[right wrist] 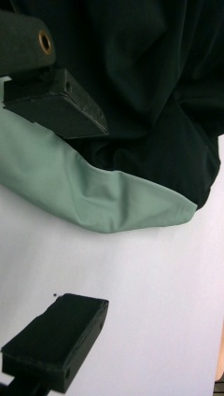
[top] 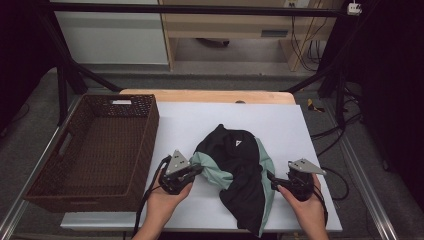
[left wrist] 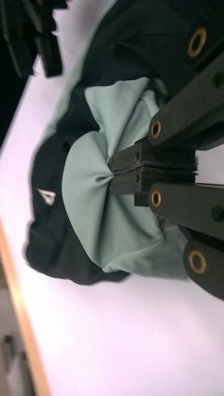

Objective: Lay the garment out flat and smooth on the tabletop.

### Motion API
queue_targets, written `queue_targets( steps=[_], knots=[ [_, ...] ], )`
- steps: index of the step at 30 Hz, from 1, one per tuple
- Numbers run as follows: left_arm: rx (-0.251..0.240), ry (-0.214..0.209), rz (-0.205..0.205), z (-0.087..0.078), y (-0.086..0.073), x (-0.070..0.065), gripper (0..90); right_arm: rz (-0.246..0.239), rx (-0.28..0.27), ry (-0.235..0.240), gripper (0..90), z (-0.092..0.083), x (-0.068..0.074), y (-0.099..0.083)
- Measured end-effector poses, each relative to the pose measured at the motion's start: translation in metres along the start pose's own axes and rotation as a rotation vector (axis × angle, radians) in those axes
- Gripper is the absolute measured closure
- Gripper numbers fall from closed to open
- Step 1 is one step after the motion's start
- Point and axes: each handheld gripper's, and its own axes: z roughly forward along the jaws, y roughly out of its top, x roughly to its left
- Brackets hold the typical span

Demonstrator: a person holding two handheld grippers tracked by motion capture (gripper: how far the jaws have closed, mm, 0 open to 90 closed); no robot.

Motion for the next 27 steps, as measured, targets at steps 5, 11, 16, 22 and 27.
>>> queue_targets(
  steps=[5,11,16,22,27],
  knots=[
    [0.05,-0.011,-0.058,-0.003,-0.023,0.01,88.4,-0.006,0.018,0.008,16.1,0.003,0.001,-0.001],
    [-0.039,0.107,-0.058,0.0,-0.029,0.012,50.1,-0.011,0.014,0.001,16.1,0.004,0.0,0.0],
    [-0.05,0.144,-0.047,0.004,-0.031,0.013,36.5,0.0,0.024,-0.002,16.0,0.007,-0.002,0.0],
    [-0.023,0.141,-0.061,0.01,-0.035,0.014,25.4,-0.013,0.06,0.047,21.3,0.017,0.0,0.005],
    [-0.026,0.152,-0.059,0.009,-0.035,0.016,21.5,-0.044,0.14,0.039,36.3,0.041,0.0,0.017]
  ],
)
